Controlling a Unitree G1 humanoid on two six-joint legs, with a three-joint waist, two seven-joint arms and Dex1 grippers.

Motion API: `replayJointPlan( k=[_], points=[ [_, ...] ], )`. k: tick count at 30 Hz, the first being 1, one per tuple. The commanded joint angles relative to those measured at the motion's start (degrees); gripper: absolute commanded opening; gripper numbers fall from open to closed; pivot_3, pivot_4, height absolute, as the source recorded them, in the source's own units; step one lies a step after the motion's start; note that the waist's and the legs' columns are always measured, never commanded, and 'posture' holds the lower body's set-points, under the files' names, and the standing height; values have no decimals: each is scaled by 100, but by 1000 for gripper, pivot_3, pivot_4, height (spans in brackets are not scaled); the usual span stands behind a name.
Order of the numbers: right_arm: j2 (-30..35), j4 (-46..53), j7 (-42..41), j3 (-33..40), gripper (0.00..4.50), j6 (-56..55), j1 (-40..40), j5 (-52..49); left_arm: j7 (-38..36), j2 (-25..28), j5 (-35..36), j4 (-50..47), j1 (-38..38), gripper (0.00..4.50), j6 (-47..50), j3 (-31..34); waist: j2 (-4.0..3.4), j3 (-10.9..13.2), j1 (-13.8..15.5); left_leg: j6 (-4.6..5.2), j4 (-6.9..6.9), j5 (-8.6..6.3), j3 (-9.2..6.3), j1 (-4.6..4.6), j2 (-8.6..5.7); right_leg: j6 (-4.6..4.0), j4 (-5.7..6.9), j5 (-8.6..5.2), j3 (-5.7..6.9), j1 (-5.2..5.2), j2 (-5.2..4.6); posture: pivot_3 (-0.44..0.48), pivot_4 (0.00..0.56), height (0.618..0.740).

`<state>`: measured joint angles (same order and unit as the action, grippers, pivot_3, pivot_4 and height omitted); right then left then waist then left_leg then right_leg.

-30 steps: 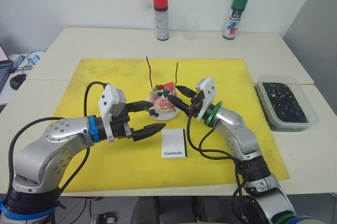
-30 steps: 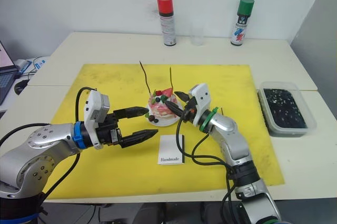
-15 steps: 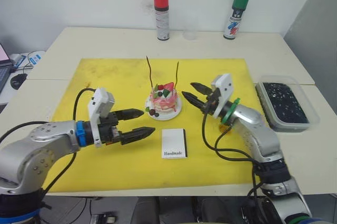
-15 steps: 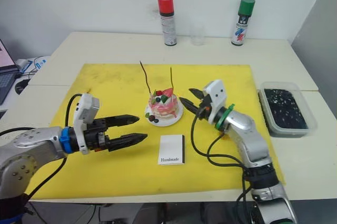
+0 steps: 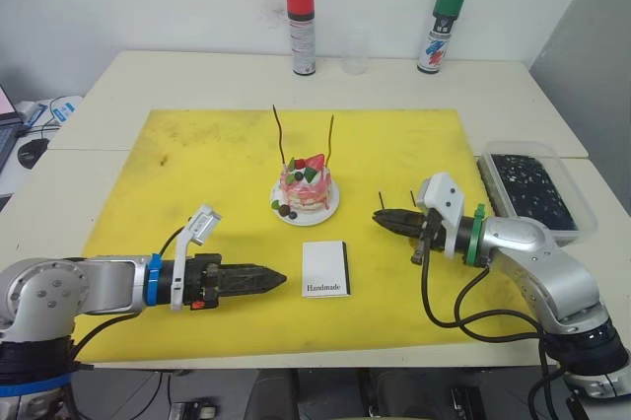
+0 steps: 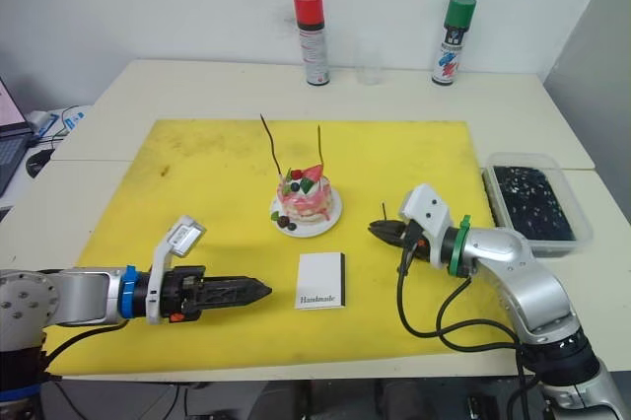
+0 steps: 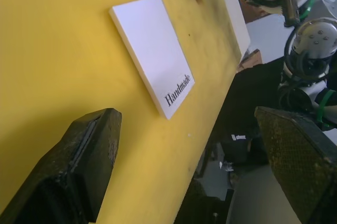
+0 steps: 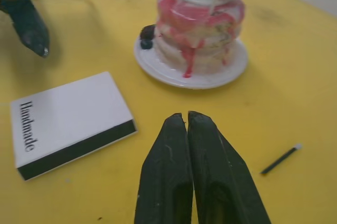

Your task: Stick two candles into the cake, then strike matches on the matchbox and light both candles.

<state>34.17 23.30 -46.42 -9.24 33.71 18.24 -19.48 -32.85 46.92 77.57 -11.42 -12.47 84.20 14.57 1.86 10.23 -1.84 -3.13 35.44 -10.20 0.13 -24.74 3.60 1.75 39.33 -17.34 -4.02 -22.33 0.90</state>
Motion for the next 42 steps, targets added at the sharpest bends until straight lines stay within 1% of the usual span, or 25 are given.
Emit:
replayJointPlan(
  k=[1,5,11,20,27,33,42],
  points=[
    [133,290,-117,-168,14,-13,-45,50,443,-282,300,219,-153,4500,126,18,1,0,2,0,0,0,-1,0,-1,0,0,0,1,0,0,0,150,740],
    [225,257,-229,-417,14,48,103,145,900,-508,495,421,-333,4500,338,-89,2,-1,1,0,0,0,-3,0,0,0,0,0,1,0,0,0,150,740],
    [356,109,-452,-796,14,81,353,385,1629,-976,668,749,-718,4500,331,-171,2,-1,4,0,9,0,-3,0,-4,7,2,5,1,3,0,0,150,740],
    [469,-53,-656,-1228,14,59,434,743,2179,-1130,1023,802,-832,4500,430,-420,3,-2,15,0,21,0,-3,-1,-5,11,2,7,-1,7,-1,0,150,740],
    [543,-246,-749,-1462,14,2,399,1061,2602,-1444,1111,875,-918,4500,326,-623,5,-3,40,-1,32,0,-3,-1,-14,23,1,14,-1,15,-9,0,150,740],
    [346,-437,-762,-1593,14,-127,416,1213,2725,-1548,1014,934,-887,4500,265,-747,7,-6,44,0,45,0,-4,-1,-17,41,-11,26,-3,25,-11,0,150,740],
    [-193,-501,-773,-1674,14,-138,568,1254,2769,-1620,1042,901,-791,4500,257,-775,6,-13,39,-1,48,1,-4,1,-14,40,-21,36,-3,29,-10,0,150,740]
  ],
)
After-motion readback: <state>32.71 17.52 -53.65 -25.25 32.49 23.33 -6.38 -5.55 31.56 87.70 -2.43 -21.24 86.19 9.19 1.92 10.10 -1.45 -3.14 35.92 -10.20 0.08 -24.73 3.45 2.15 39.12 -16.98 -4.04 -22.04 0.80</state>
